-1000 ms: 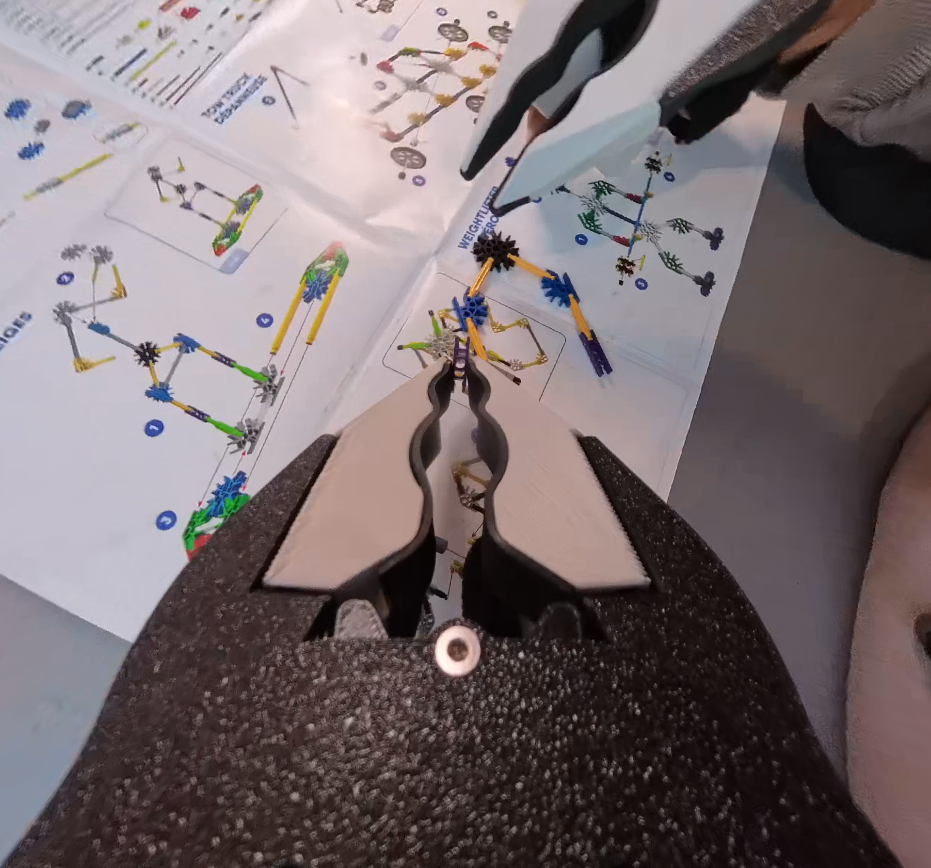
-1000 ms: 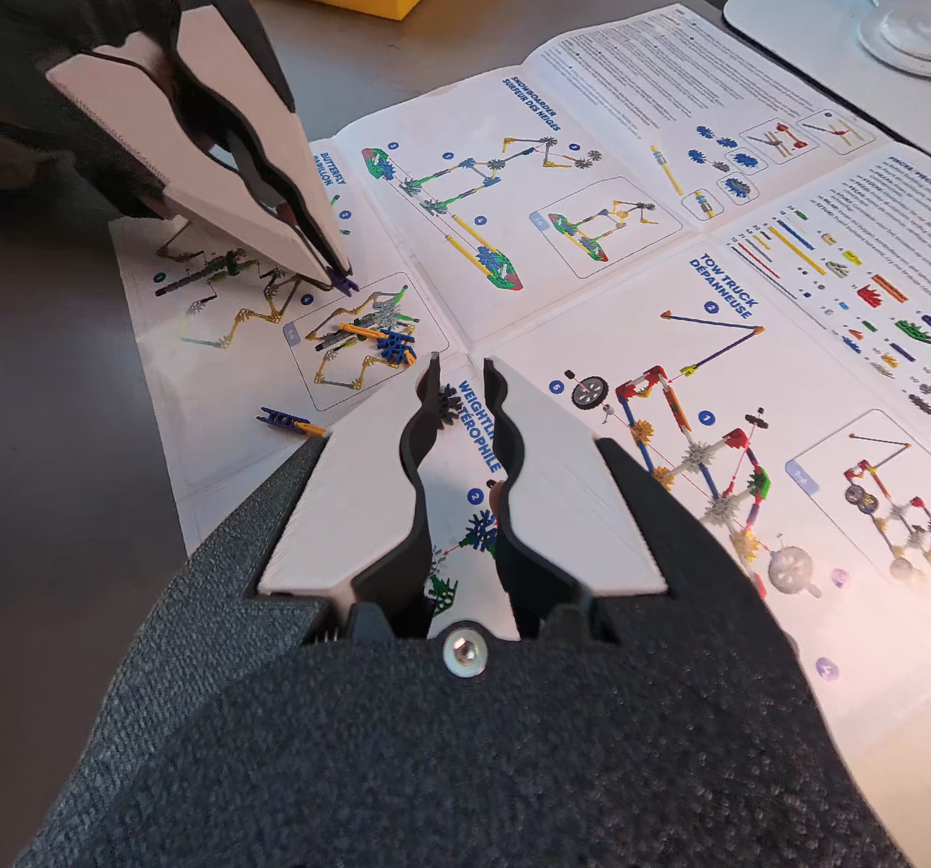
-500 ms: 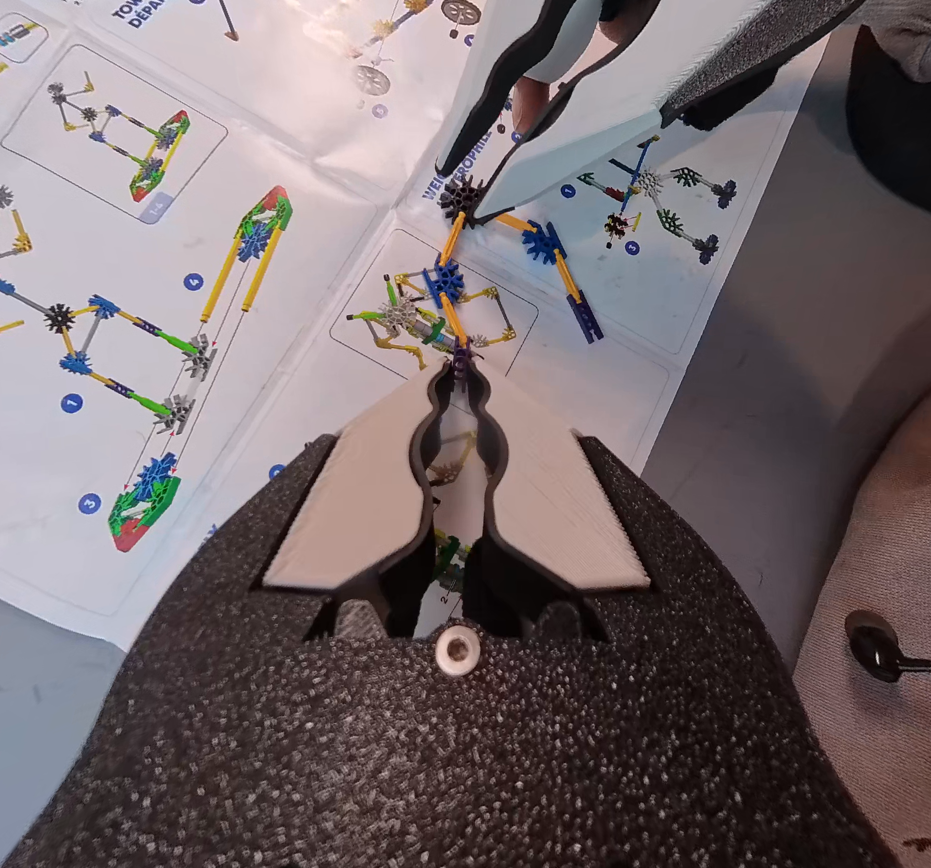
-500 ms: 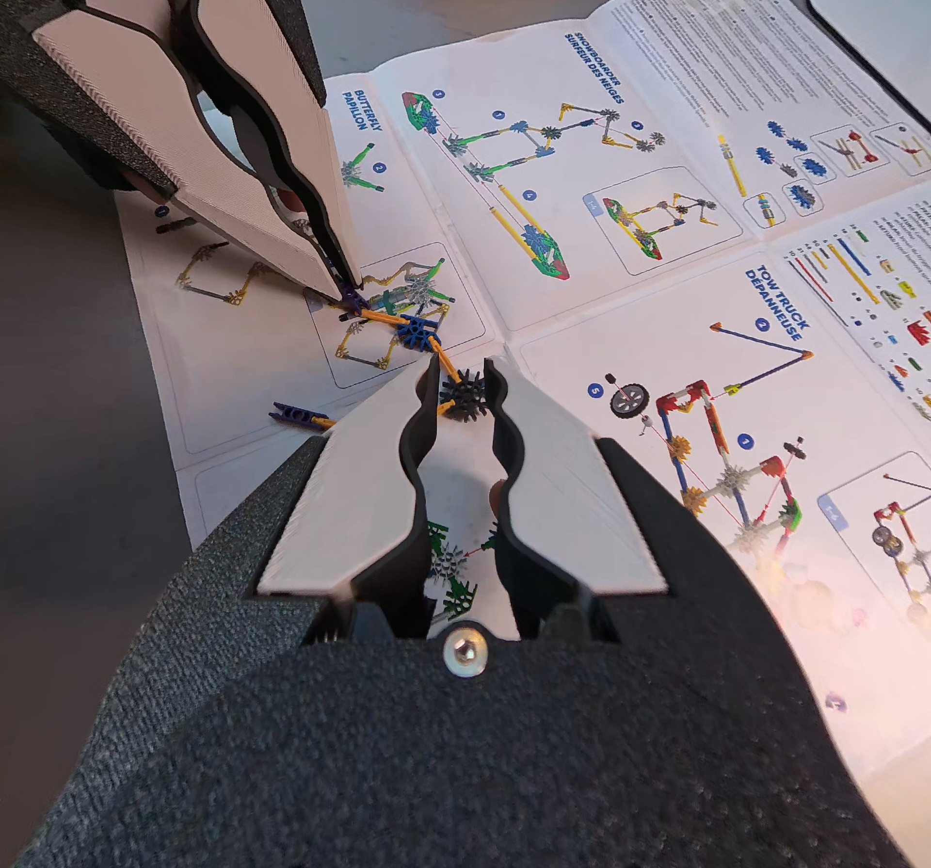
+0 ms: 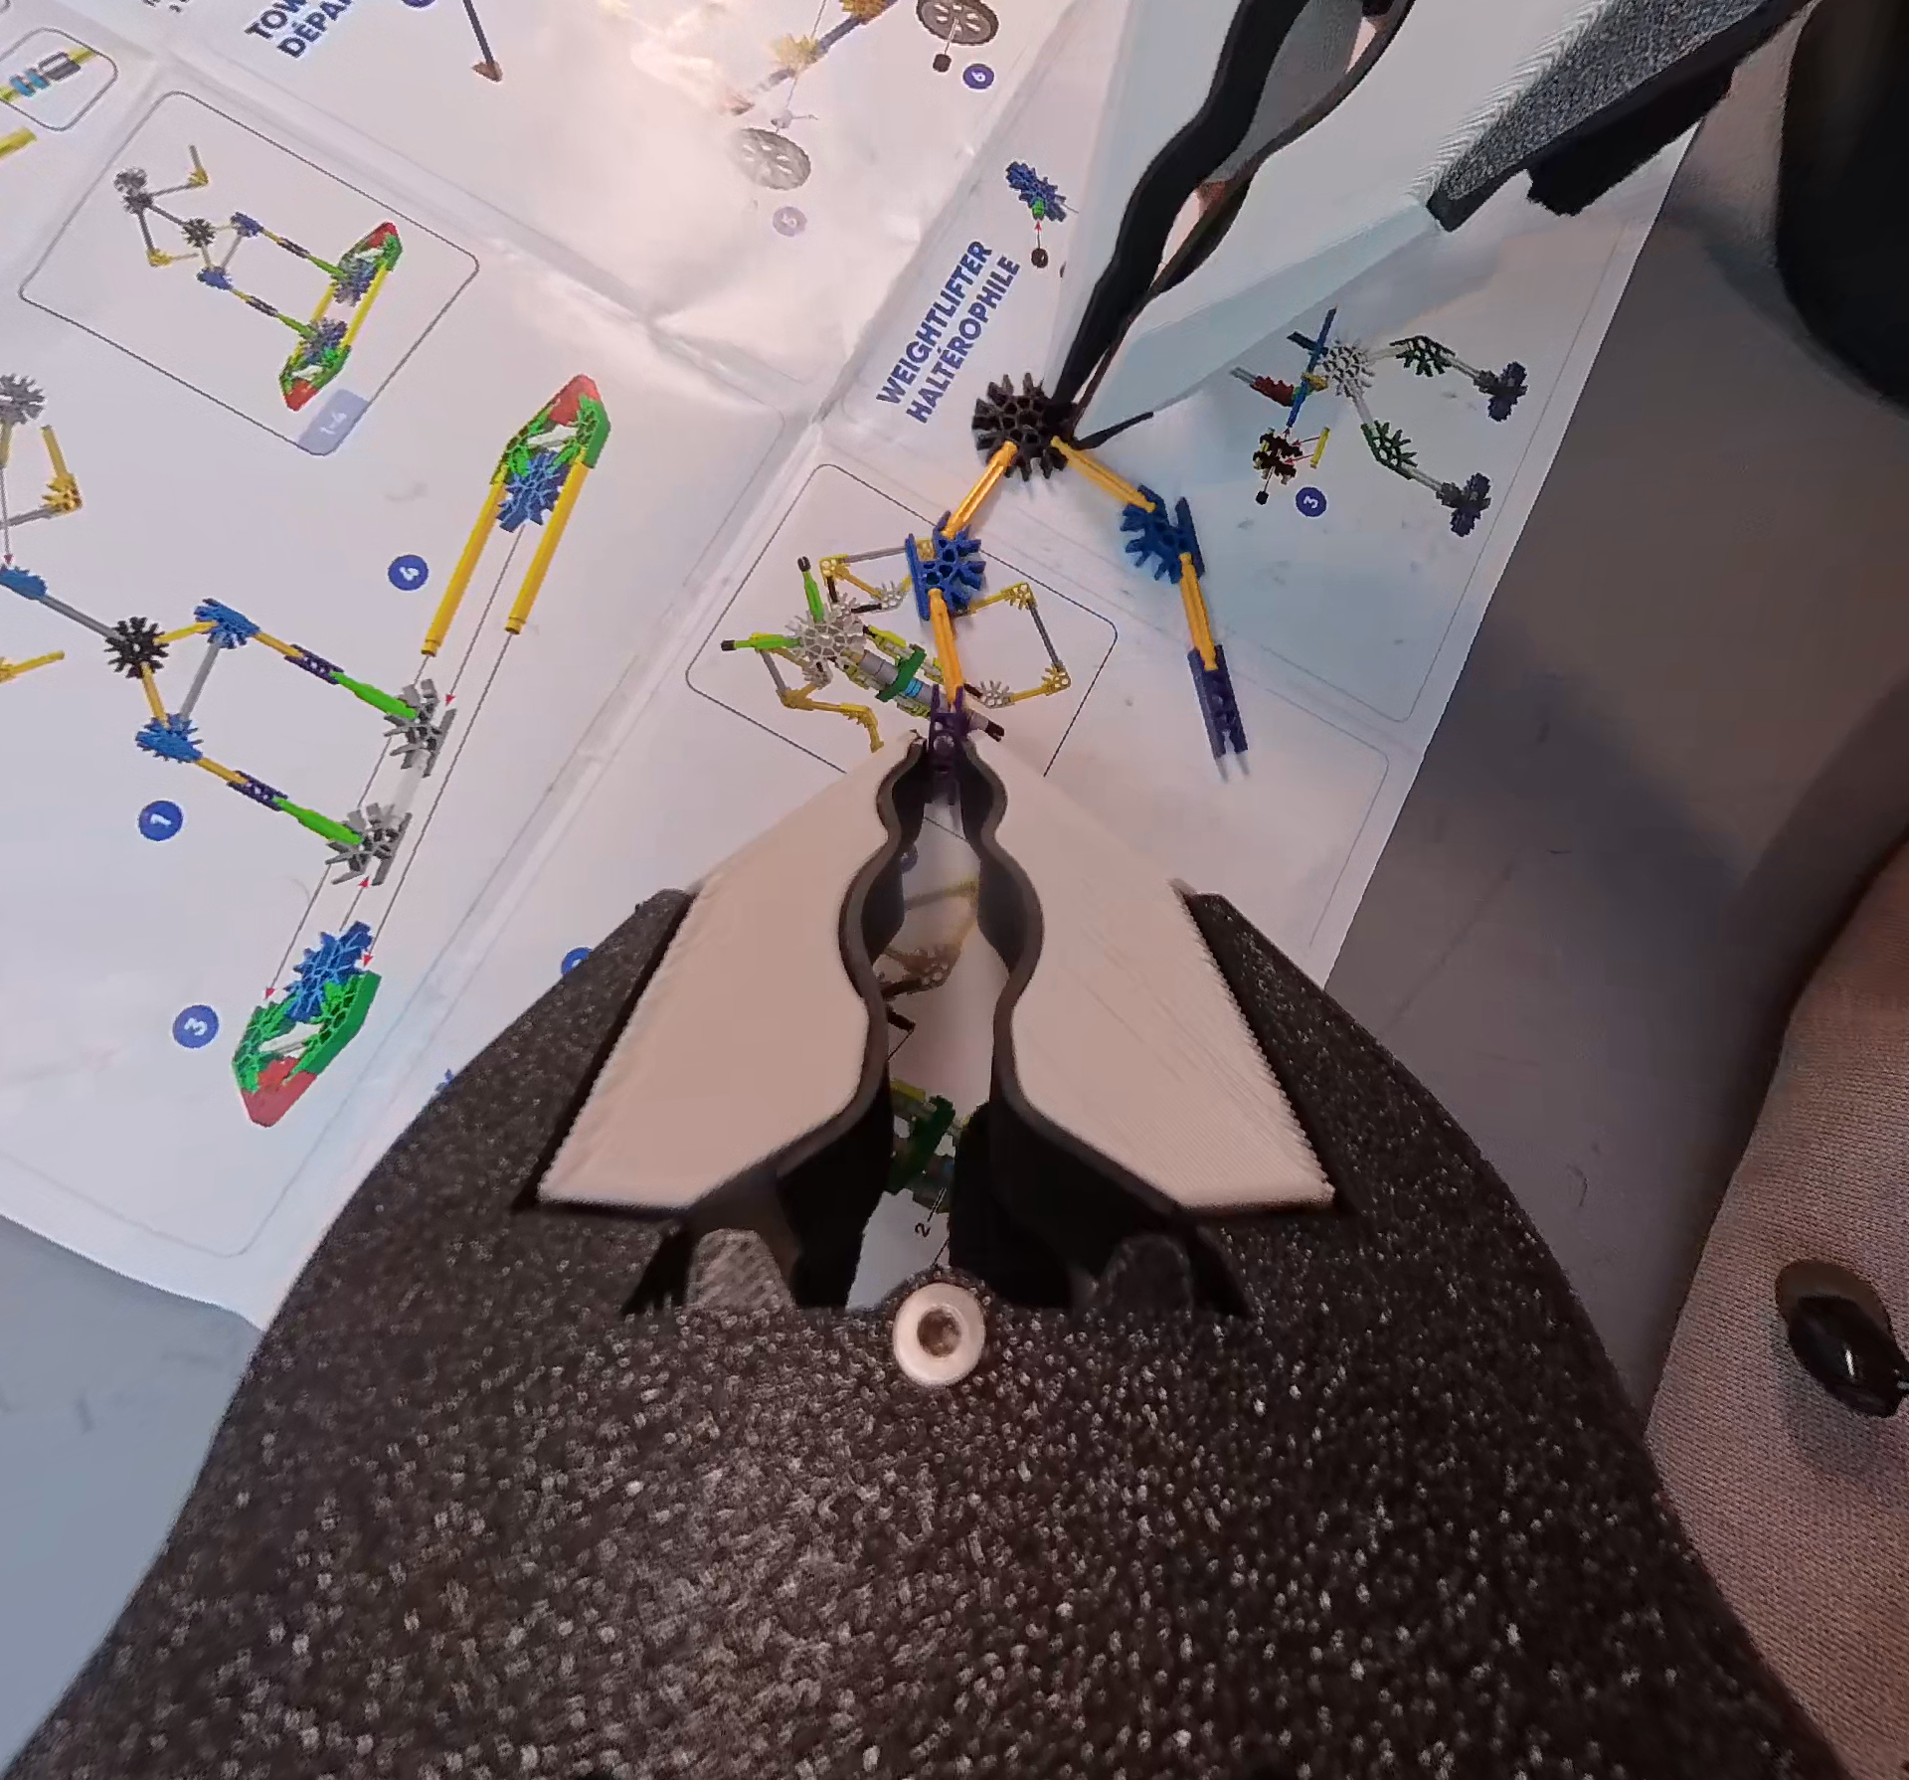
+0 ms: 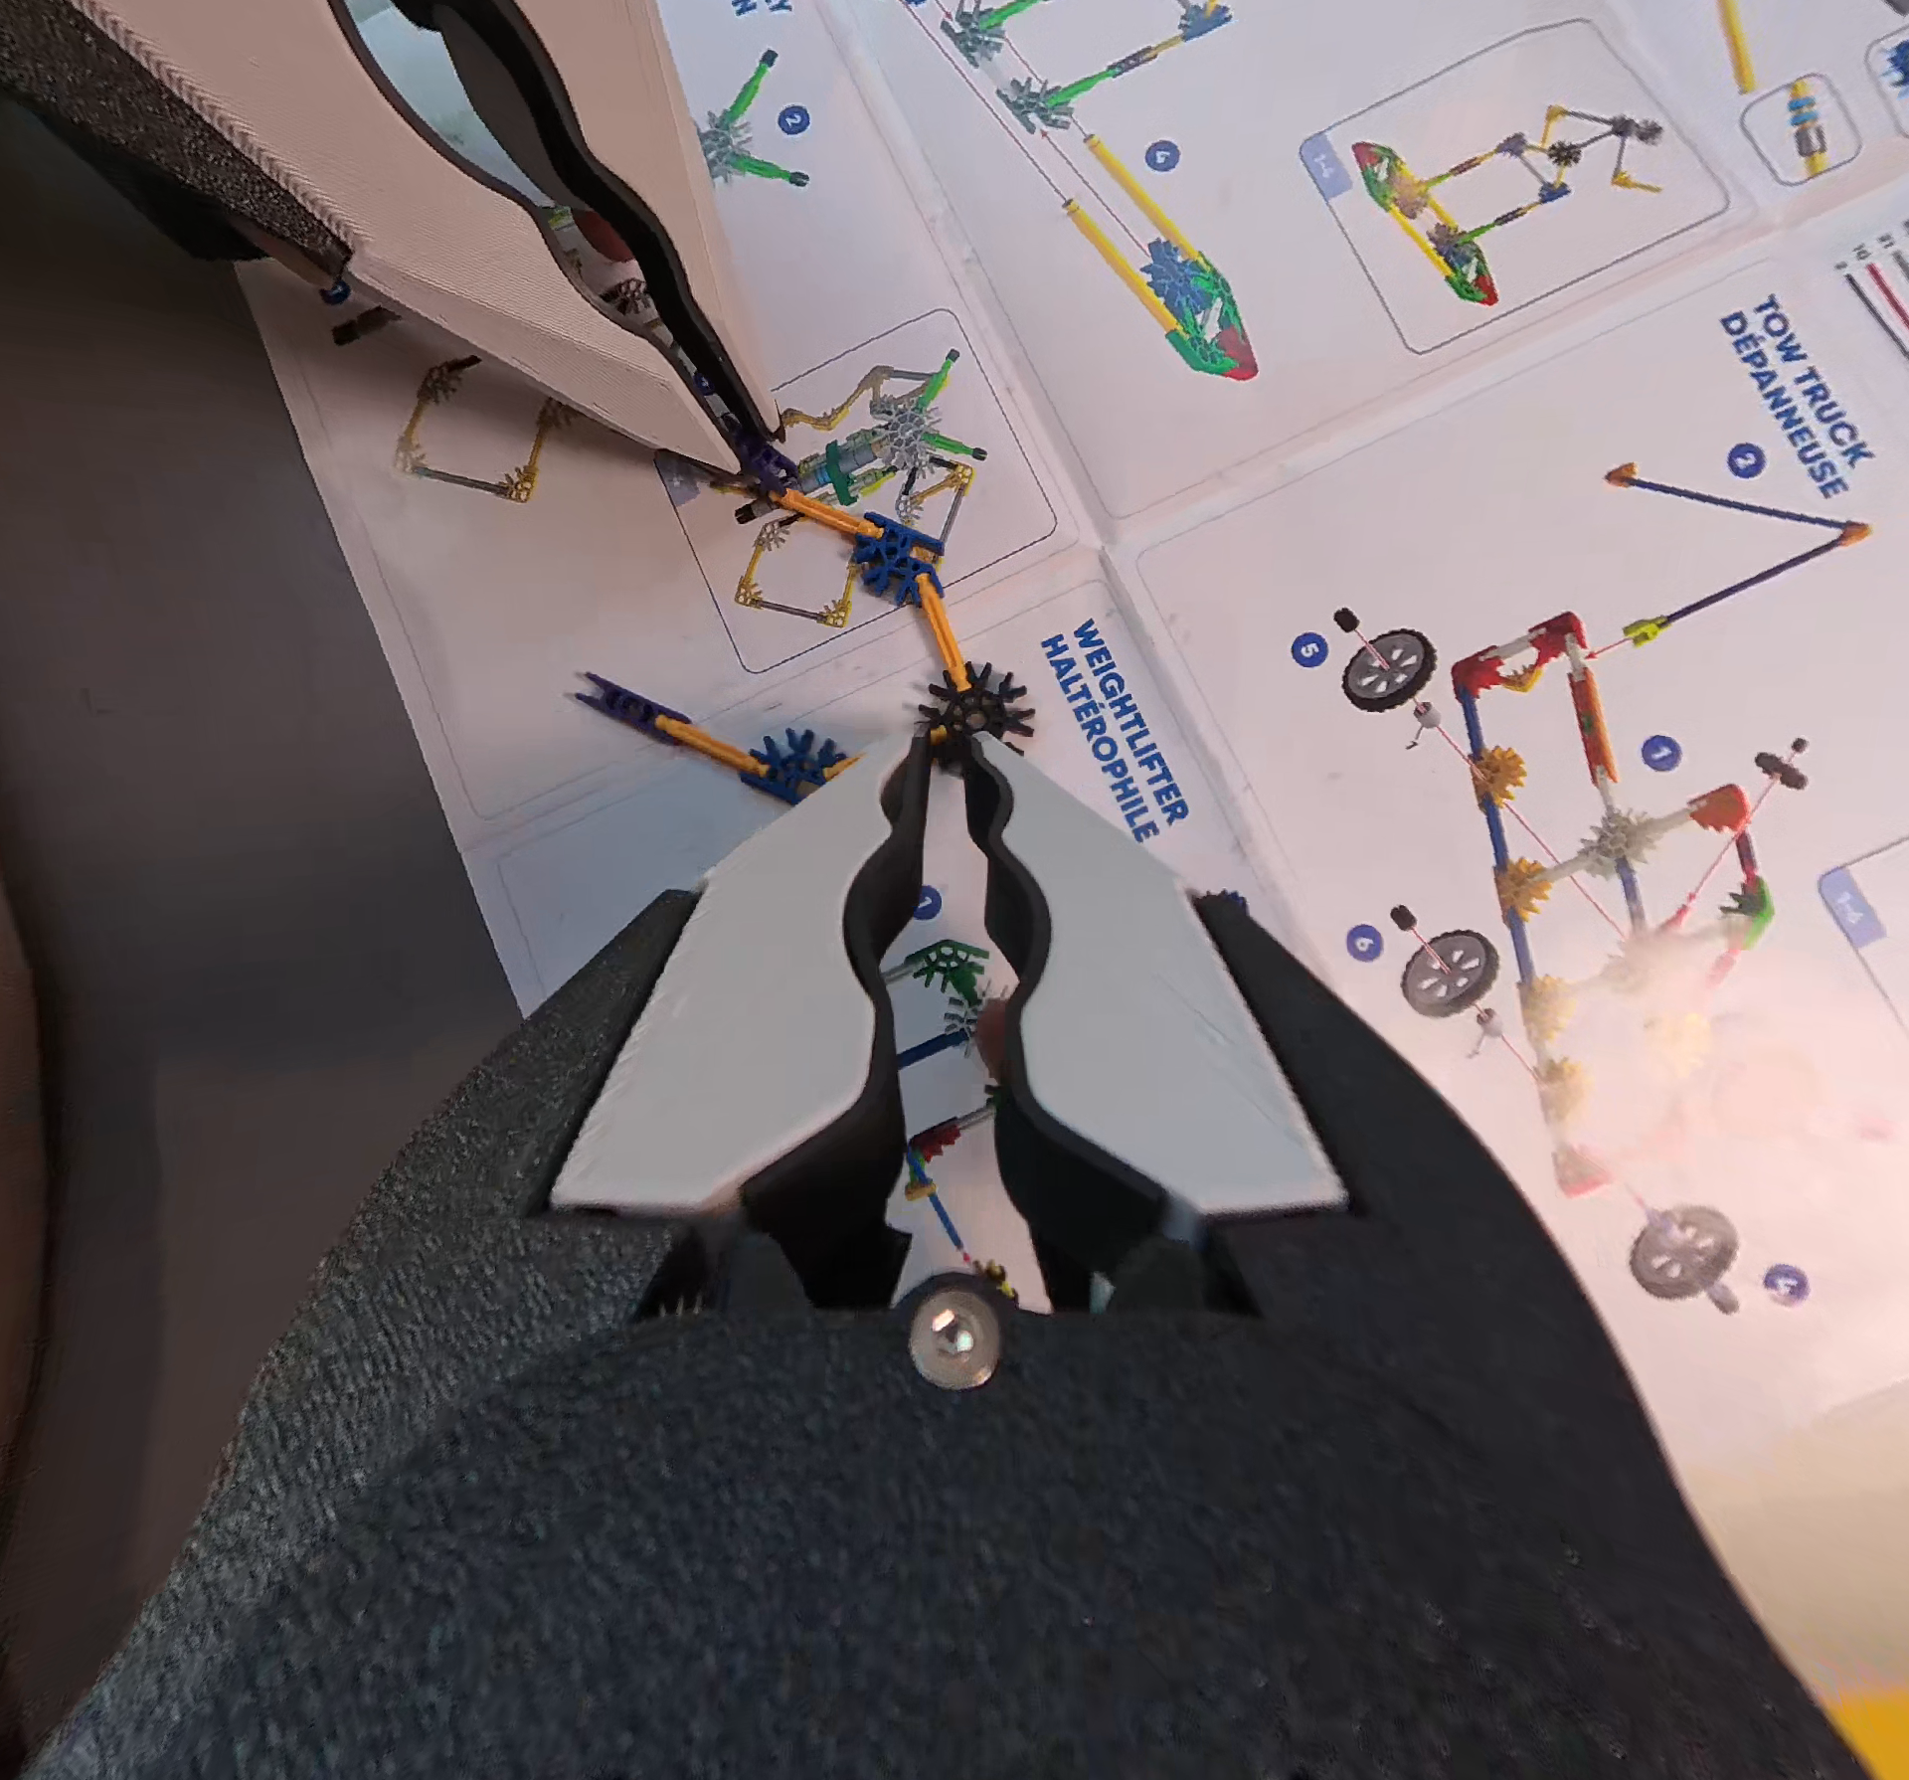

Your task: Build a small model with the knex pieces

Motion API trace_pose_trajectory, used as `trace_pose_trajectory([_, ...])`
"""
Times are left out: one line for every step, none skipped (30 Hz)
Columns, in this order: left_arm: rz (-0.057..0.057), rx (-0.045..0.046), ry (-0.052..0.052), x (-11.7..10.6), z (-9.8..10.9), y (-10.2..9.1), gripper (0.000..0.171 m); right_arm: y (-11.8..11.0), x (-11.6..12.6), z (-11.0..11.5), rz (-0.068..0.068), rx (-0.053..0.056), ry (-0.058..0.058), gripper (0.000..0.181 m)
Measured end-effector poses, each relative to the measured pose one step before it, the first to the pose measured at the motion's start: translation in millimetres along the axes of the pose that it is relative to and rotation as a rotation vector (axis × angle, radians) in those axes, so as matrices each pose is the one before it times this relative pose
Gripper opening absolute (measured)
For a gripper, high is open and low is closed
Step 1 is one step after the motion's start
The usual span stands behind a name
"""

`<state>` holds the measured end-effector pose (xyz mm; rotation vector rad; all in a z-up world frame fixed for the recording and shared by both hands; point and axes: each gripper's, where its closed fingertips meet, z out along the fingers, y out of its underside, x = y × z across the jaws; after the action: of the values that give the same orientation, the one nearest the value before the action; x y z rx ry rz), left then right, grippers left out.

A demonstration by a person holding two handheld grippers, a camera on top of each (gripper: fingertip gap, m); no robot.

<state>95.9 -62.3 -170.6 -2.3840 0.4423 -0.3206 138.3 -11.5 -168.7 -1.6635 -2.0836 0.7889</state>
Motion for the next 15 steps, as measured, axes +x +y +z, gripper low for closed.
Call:
trace_pose_trajectory([-0.0001, 0.00433, -0.0004, -0.21, -0.36, -0.5, 0.005, 1.35, -1.53, -0.6, 0.0316, -0.0155, -0.0039, 0.002])
trace_pose_trajectory([-0.0018, 0.00421, 0.0021, 0.0, -0.62, -0.55, 0.005, 0.79, -4.09, -0.69, 0.0286, -0.0098, -0.0205, 0.002])
trace_pose_trajectory([-0.0019, 0.00357, 0.0026, 0.09, -0.67, -0.47, 0.005, -0.58, -7.09, -1.46, 0.0115, 0.0033, -0.0387, 0.004])
trace_pose_trajectory([-0.0006, 0.00328, 0.0021, 0.03, -0.73, -0.52, 0.005, -2.79, -4.54, -2.51, -0.0062, 0.0207, -0.0219, 0.008])
trace_pose_trajectory([0.0004, 0.00338, 0.0021, 0.0, -0.78, -0.47, 0.005, -3.14, -1.08, -3.07, -0.0234, 0.0225, -0.0035, 0.012])
trace_pose_trajectory([0.0, 0.00364, 0.0039, 0.43, -0.86, -0.52, 0.005, -2.02, 2.57, -2.8, -0.0368, 0.0166, 0.0134, 0.018])
trace_pose_trajectory([-0.0008, 0.00303, 0.0055, 0.53, -0.75, -0.49, 0.005, 0.01, 5.23, -1.68, -0.0449, 0.0068, 0.0257, 0.023])
trace_pose_trajectory([-0.0003, 0.00177, 0.0041, 0.3, -0.61, -0.41, 0.005, 1.59, 5.16, 0.09, -0.0514, 0.0006, 0.0216, 0.026])
trace_pose_trajectory([0.0009, 0.00029, 0.0024, 0.3, -0.35, -0.09, 0.005, 2.09, 2.66, 1.65, -0.0497, 0.0009, 0.0043, 0.03])
trace_pose_trajectory([0.0012, -0.00088, 0.0023, 0.24, -0.06, 0.12, 0.005, 1.57, 2.05, 3.2, -0.0352, 0.0037, -0.0036, 0.033])
trace_pose_trajectory([0.0003, -0.00159, 0.0032, 0.34, -0.15, 0.24, 0.005, 1.1, 2.31, 3.98, -0.0124, 0.0021, -0.0073, 0.034])
trace_pose_trajectory([-0.0004, -0.00071, 0.0014, 0.22, 0.02, 0.17, 0.005, 1.21, 1.12, 3.91, 0.0065, -0.0046, -0.0163, 0.034])
trace_pose_trajectory([0.0002, -0.00032, -0.0013, -0.15, -0.15, 0.05, 0.005, -0.94, -0.51, 1.5, 0.0128, 0.003, -0.0213, 0.033])
trace_pose_trajectory([0.0011, -0.00047, -0.0014, -0.21, -0.08, 0.27, 0.005, 0.02, -1.68, -0.54, 0.0079, -0.0085, -0.018, 0.027])
trace_pose_trajectory([0.0002, -0.0002, -0.0007, 0.06, -0.09, 0.15, 0.005, 1.31, -0.95, -0.26, -0.0028, -0.0164, 0.0008, 0.023])
